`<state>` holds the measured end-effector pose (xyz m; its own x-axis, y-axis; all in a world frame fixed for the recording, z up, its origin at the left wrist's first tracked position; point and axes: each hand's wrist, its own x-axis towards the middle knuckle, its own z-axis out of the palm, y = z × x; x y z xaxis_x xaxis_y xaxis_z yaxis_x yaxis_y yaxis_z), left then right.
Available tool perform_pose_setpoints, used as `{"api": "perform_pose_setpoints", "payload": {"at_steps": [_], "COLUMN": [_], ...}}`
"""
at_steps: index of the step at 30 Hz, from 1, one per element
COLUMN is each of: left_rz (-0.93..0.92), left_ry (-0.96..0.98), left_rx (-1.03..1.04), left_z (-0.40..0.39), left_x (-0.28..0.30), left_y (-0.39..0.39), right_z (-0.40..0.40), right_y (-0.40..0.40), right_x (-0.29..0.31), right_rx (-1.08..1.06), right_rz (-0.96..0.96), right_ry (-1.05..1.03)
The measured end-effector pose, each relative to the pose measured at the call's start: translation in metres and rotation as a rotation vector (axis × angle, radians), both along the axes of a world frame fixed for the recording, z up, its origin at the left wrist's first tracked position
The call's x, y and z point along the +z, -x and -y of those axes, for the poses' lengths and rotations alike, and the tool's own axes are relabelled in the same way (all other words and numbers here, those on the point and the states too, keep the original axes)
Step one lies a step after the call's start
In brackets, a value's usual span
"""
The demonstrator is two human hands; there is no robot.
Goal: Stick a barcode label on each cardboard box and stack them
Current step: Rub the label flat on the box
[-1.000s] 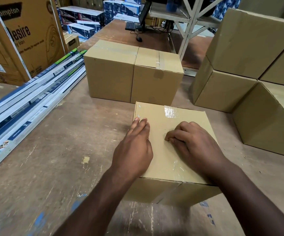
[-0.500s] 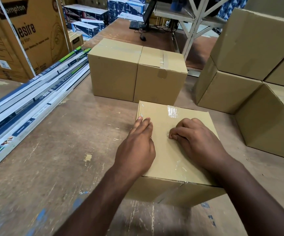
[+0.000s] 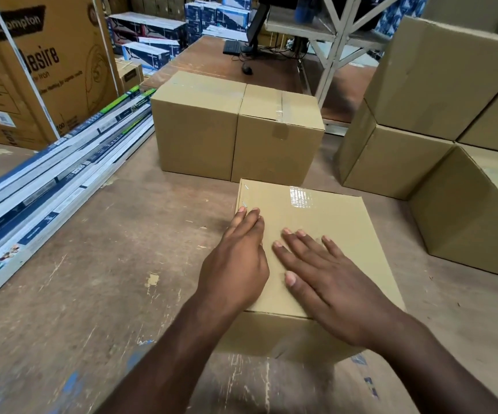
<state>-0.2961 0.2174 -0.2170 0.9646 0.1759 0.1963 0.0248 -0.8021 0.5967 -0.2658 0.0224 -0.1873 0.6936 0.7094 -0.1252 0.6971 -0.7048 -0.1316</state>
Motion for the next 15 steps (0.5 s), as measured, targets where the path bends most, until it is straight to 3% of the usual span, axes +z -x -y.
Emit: {"api": "perform_pose_setpoints", "payload": {"at_steps": [7,12,15], "left_rz": [0.019,0.033,0.048], "left_ry": [0.025,0.039,0.034], "left_rx": [-0.009,0.0,-0.017], "left_z": [-0.004,-0.005,-0.007], "left_x": [-0.002,-0.005,-0.006], "left_y": [-0.001,-0.001,-0.001], "right_z": [0.008,-0.026,0.005], "right_y": [-0.028,0.003,-0.036], "right_x": [0.005,0.001,-0.003], "right_rx": [-0.353,0.006,-0.191], "right_rz": [0.01,-0.053,-0.001], "right_ry": [0.054,-0.027,-0.016]}}
